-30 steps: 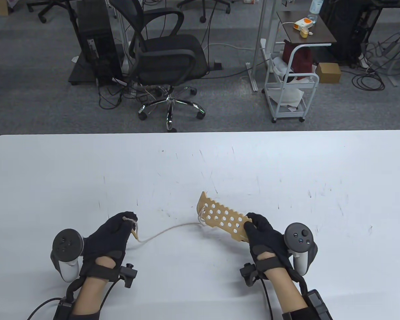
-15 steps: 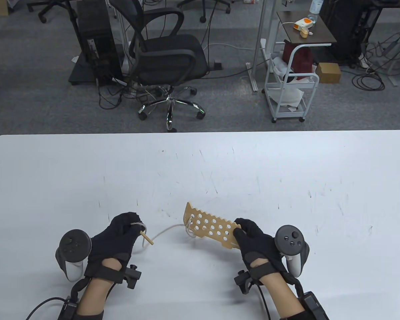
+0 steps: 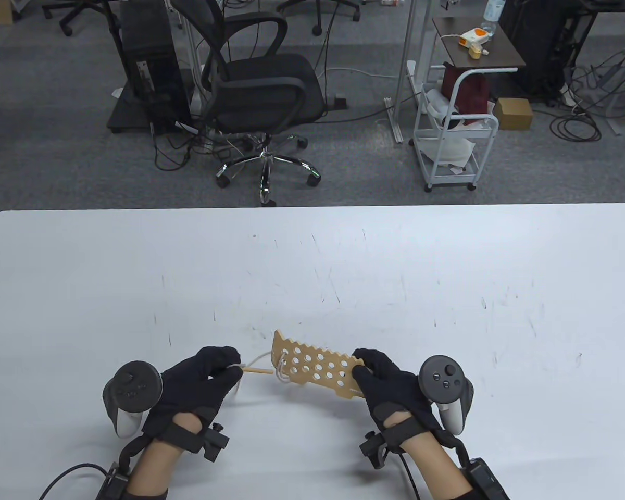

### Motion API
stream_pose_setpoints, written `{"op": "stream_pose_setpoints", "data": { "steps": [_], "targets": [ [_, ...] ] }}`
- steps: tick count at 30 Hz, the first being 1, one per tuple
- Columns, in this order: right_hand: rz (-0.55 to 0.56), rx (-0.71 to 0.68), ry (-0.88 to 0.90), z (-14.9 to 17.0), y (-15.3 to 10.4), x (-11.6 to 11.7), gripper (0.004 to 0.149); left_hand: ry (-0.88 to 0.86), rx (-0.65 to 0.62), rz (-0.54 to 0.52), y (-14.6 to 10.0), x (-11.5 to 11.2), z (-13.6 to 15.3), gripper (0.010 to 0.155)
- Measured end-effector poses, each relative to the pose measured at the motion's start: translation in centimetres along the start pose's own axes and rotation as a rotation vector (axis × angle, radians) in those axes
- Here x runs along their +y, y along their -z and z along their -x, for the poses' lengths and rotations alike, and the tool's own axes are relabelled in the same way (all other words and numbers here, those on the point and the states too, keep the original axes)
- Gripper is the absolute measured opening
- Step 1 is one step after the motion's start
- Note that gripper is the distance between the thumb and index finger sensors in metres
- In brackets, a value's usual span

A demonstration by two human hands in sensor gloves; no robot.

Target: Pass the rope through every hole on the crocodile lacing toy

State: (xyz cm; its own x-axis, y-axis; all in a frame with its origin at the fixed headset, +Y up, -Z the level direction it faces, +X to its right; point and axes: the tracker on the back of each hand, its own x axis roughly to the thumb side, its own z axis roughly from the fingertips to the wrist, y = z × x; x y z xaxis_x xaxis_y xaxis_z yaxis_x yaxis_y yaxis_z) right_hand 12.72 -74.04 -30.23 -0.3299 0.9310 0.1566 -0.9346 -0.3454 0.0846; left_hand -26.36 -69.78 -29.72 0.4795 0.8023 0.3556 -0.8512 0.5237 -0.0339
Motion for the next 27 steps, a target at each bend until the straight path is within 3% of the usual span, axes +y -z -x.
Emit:
{"op": "stream_pose_setpoints", "data": {
  "steps": [13, 21, 27],
  "targets": [
    [-0.073, -0.059, -0.002, -0.5, -0.2, 1.0, 0.047, 0.074, -0.024, -0.017, -0.3, -1.1, -0.6, 0.042],
    [-0.084, -0.085, -0.025, -1.0, -0.4, 1.4, 0.047, 0.208, -0.076, -0.035, -0.5, -1.6, -1.5, 0.042],
    [-0.08, -0.089, -0.032, -1.0, -0.4, 1.4, 0.047, 0.12, -0.096, -0.027, -0.4, -1.6, -1.3, 0.044]
  ]
}}
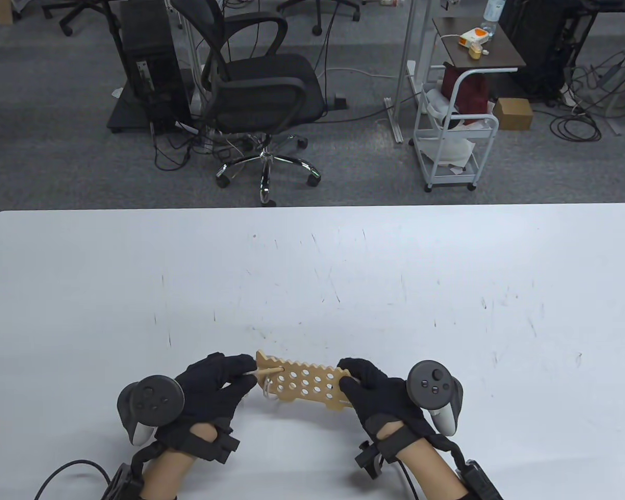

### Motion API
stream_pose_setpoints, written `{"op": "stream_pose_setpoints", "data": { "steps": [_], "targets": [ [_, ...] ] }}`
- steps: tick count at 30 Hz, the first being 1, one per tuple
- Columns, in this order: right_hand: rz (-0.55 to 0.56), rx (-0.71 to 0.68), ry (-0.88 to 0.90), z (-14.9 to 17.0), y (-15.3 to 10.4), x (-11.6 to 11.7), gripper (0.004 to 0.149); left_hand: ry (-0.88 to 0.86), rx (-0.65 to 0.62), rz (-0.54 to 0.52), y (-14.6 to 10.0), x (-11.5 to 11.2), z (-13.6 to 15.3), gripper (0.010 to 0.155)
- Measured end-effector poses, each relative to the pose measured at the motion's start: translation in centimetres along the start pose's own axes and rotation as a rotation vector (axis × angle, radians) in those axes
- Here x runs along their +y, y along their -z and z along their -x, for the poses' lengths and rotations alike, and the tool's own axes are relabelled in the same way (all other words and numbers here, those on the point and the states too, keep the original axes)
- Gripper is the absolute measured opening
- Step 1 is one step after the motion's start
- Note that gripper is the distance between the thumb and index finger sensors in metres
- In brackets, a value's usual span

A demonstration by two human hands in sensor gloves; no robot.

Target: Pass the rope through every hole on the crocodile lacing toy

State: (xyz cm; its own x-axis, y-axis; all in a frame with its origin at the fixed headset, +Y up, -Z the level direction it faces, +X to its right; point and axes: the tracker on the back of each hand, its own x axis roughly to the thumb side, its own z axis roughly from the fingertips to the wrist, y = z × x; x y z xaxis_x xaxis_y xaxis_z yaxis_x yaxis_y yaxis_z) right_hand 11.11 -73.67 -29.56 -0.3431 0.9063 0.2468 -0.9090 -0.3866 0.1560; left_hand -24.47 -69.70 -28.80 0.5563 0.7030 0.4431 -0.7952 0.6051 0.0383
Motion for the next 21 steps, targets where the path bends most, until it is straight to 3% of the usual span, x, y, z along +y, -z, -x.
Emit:
{"op": "stream_pose_setpoints", "data": {
  "steps": [13, 21],
  "targets": [
    [-0.006, -0.022, 0.007, -0.21, -0.07, 0.31, 0.048, 0.009, 0.021, 0.042, -0.08, -0.72, 0.21, 0.044],
    [-0.022, -0.042, 0.006, -0.49, -0.2, 0.71, 0.048, 0.007, 0.028, 0.06, -0.06, -1.0, 0.19, 0.051]
  ]
}}
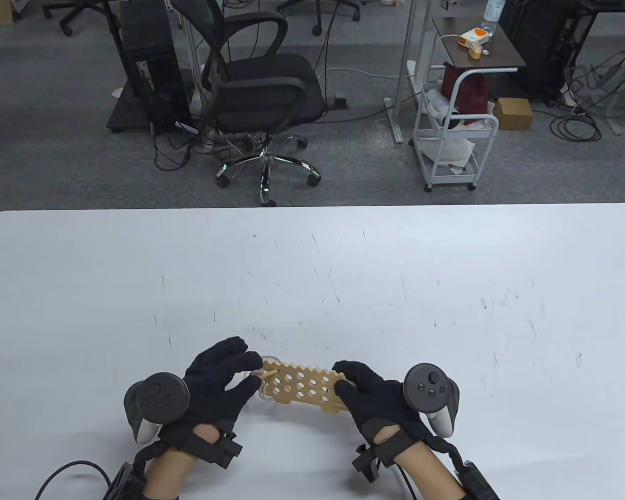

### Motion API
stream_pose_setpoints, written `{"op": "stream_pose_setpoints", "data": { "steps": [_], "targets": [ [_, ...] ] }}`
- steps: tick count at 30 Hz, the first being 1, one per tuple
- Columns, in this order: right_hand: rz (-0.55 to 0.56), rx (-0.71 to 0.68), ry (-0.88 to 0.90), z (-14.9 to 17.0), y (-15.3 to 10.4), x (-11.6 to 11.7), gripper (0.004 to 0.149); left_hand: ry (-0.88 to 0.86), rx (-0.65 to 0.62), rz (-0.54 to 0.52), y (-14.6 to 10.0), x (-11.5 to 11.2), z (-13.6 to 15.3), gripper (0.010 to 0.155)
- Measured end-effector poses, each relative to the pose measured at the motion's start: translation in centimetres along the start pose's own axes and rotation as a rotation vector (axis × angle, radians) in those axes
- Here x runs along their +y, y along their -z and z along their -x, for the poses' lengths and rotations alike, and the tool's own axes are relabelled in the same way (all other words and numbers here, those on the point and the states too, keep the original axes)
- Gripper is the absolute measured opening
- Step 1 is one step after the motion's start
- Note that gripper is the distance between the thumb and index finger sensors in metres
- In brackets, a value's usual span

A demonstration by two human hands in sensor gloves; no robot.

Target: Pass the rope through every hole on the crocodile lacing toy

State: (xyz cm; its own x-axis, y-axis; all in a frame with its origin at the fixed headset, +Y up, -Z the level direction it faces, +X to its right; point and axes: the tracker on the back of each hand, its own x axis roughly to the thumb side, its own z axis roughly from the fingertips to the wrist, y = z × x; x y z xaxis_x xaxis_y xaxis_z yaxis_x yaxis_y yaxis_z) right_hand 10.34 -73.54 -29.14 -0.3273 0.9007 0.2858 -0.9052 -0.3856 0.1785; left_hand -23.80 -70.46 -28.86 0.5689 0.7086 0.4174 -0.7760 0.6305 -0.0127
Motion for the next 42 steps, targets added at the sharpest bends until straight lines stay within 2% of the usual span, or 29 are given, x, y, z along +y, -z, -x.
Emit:
{"op": "stream_pose_setpoints", "data": {
  "steps": [28, 35, 42],
  "targets": [
    [-0.074, -0.057, 0.042, -0.9, -0.1, 1.4, 0.049, 0.129, 0.006, 0.033, 0.1, -1.7, -0.5, 0.057],
    [-0.042, -0.033, 0.031, -0.8, -0.1, 1.1, 0.048, 0.129, 0.0, 0.022, 0.1, -1.7, -0.5, 0.059],
    [-0.007, -0.012, 0.034, -0.8, -0.1, 0.7, 0.048, 0.08, 0.019, -0.033, -0.1, -0.7, -0.1, 0.059]
  ]
}}
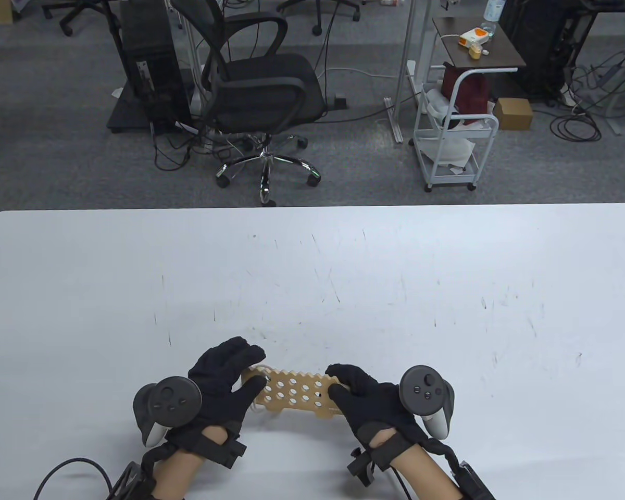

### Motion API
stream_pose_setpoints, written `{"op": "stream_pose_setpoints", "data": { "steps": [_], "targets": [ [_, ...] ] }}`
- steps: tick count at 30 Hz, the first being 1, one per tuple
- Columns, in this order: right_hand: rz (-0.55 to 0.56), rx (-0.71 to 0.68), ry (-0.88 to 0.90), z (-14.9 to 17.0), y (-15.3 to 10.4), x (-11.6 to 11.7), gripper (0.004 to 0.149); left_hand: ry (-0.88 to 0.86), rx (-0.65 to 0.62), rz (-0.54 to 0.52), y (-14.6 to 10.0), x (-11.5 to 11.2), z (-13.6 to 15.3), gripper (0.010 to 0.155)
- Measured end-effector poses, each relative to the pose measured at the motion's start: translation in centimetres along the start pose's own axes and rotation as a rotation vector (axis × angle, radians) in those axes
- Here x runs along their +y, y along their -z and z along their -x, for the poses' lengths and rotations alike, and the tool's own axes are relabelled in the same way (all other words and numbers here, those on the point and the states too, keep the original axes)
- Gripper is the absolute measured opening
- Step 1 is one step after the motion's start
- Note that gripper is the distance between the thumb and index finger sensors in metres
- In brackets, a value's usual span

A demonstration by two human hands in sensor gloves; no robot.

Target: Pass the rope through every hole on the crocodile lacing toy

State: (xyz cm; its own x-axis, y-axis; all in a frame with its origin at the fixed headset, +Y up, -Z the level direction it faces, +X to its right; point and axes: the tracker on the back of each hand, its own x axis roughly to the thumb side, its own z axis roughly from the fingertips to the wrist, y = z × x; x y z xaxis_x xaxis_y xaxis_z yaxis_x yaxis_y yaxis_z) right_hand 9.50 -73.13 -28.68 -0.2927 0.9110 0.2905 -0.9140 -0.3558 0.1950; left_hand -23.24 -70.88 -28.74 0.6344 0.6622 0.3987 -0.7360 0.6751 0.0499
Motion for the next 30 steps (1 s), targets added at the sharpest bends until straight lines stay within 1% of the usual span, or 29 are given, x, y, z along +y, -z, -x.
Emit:
{"op": "stream_pose_setpoints", "data": {
  "steps": [6, 10, 14, 16, 19, 26, 30],
  "targets": [
    [0.015, 0.009, 0.01, 0.0, 0.0, -0.3, 0.048, -0.047, 0.089, -0.077, 0.0, 1.2, 1.2, 0.056],
    [0.028, 0.011, 0.021, 0.0, 0.0, -0.6, 0.048, -0.061, 0.176, -0.073, 0.1, 1.4, 2.3, 0.055],
    [0.045, 0.008, 0.039, -0.1, -0.1, -0.9, 0.048, -0.051, 0.244, -0.02, 0.3, 1.0, 3.1, 0.056],
    [0.05, 0.006, 0.046, -0.1, -0.1, -1.1, 0.048, -0.041, 0.27, 0.03, 0.5, 0.7, 3.4, 0.056],
    [0.054, 0.006, 0.059, -0.1, -0.1, -1.2, 0.048, -0.04, 0.273, 0.092, 0.7, 0.0, 3.7, 0.056],
    [0.046, 0.002, 0.075, -0.2, -0.1, -1.1, 0.048, -0.037, 0.206, 0.264, 1.2, -1.8, 3.6, 0.054],
    [0.042, 0.0, 0.083, -0.2, -0.1, -1.1, 0.048, -0.054, 0.191, 0.346, 1.2, -2.5, 3.4, 0.057]
  ]
}}
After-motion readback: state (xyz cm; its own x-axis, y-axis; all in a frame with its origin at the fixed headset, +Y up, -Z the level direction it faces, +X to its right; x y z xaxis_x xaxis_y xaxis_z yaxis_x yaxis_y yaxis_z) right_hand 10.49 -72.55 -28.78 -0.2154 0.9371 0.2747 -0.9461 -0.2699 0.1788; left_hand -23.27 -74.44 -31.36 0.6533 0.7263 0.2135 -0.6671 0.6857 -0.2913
